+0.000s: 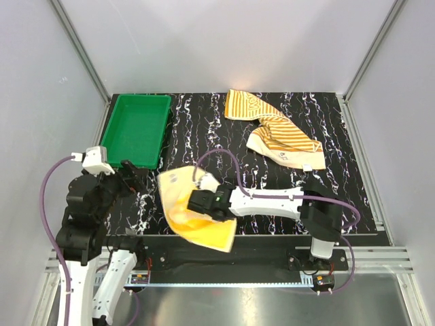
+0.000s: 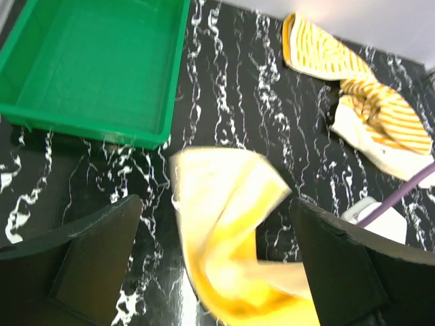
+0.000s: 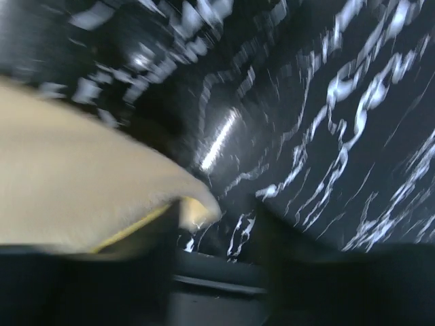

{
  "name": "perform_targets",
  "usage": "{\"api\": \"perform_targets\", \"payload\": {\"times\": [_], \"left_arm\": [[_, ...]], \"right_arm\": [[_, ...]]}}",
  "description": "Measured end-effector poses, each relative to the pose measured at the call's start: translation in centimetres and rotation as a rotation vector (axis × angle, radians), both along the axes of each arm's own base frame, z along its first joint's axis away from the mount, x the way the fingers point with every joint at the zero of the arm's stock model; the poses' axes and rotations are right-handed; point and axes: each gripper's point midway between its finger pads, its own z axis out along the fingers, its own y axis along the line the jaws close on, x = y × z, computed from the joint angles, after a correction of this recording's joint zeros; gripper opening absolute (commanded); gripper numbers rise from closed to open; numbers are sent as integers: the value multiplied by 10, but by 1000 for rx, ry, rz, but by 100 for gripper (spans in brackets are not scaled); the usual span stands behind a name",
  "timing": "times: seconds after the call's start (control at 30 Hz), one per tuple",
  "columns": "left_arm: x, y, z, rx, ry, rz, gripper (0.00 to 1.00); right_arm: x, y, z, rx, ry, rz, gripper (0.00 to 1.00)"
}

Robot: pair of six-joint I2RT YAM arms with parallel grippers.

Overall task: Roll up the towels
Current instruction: Move the towel to the center of the board

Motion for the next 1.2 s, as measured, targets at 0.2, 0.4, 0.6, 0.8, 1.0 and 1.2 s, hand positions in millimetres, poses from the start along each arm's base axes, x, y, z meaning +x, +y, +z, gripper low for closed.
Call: {"api": "perform_targets", "payload": {"times": [0.2, 0.4, 0.6, 0.8, 1.0, 1.2], "left_arm": [[3, -11, -15, -9, 58, -62, 99], [18, -34, -38, -61, 149, -172, 99], [29, -54, -57, -114, 253, -268, 99], [42, -51, -77, -128, 344, -220, 99], [55, -45, -114, -103, 499, -173, 99], [55, -34, -119, -44, 501, -139, 99]], "right_arm": [[-10, -51, 2, 11, 5, -213, 100], [25, -70, 52, 353, -15, -428, 100], [25, -59, 68, 590, 72, -413, 92], [-5, -10, 31, 608, 247, -323, 91], [-27, -16, 3, 607, 305, -370, 100], [64, -75, 24, 822, 237, -647, 98]]}}
